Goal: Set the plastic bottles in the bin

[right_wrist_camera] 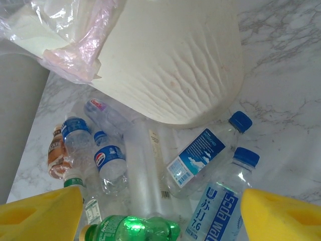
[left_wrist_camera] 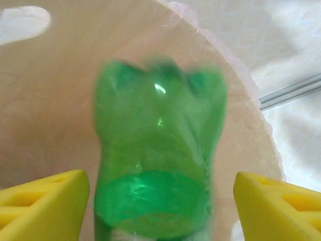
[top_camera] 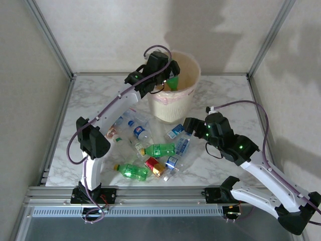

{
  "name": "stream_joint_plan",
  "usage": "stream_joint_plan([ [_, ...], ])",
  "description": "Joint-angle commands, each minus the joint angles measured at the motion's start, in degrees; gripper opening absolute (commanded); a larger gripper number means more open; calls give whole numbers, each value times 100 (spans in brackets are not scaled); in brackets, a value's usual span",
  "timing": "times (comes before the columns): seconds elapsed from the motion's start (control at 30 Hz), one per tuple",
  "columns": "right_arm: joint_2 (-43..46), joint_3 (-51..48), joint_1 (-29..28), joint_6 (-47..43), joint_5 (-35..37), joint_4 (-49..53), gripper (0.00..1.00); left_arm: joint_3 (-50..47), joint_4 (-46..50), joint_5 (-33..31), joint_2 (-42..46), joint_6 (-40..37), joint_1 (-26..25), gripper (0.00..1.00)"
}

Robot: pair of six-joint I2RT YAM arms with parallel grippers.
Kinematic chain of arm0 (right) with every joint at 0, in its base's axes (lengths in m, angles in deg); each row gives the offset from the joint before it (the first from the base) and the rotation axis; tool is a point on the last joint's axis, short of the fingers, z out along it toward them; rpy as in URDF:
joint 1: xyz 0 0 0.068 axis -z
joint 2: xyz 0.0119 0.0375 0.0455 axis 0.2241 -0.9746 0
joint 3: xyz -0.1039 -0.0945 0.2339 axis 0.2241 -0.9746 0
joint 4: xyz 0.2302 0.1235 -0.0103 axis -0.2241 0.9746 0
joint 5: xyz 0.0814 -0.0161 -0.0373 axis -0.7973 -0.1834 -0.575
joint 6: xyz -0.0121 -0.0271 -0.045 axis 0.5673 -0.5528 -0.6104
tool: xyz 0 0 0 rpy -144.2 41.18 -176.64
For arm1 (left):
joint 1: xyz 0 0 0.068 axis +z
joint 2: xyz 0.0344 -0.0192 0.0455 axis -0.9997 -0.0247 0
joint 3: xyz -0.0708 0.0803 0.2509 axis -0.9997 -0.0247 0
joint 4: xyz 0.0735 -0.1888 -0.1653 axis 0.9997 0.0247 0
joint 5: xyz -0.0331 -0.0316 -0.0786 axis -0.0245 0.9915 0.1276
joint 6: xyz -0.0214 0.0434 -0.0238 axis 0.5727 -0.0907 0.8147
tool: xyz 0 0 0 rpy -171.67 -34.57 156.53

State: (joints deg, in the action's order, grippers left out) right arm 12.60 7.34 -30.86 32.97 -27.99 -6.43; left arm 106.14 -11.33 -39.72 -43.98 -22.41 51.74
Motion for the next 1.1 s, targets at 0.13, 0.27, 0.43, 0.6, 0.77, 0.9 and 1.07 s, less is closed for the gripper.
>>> stream_joint_plan([
  [0.13, -108, 159, -47, -147, -159, -87, 83, 209, -9, -229, 272, -91, -51, 76],
  [0.27, -187, 215, -61, -284, -353, -160, 84, 177, 83, -462, 593, -205, -95, 74],
  [0.43, -353, 342, -252, -607, -557, -190, 87, -827, -66, -892, 1607, -339, -122, 72],
  [0.6, -641, 442, -635, -982, -554, -119, 93, -2533, -396, -1338, 3077, -249, -65, 73],
  [0.77, -1079, 598, -1459, -1442, -122, 74, 99, -4332, -509, -1563, 4547, 222, 164, 74],
  [0.9, -1642, 787, -2069, -1737, 296, 316, 99, -5409, -409, -1337, 5277, 529, 546, 74],
  [1.07, -2494, 1029, -2542, -2119, 706, 645, 99, -6148, -322, -964, 5641, 681, 782, 73],
])
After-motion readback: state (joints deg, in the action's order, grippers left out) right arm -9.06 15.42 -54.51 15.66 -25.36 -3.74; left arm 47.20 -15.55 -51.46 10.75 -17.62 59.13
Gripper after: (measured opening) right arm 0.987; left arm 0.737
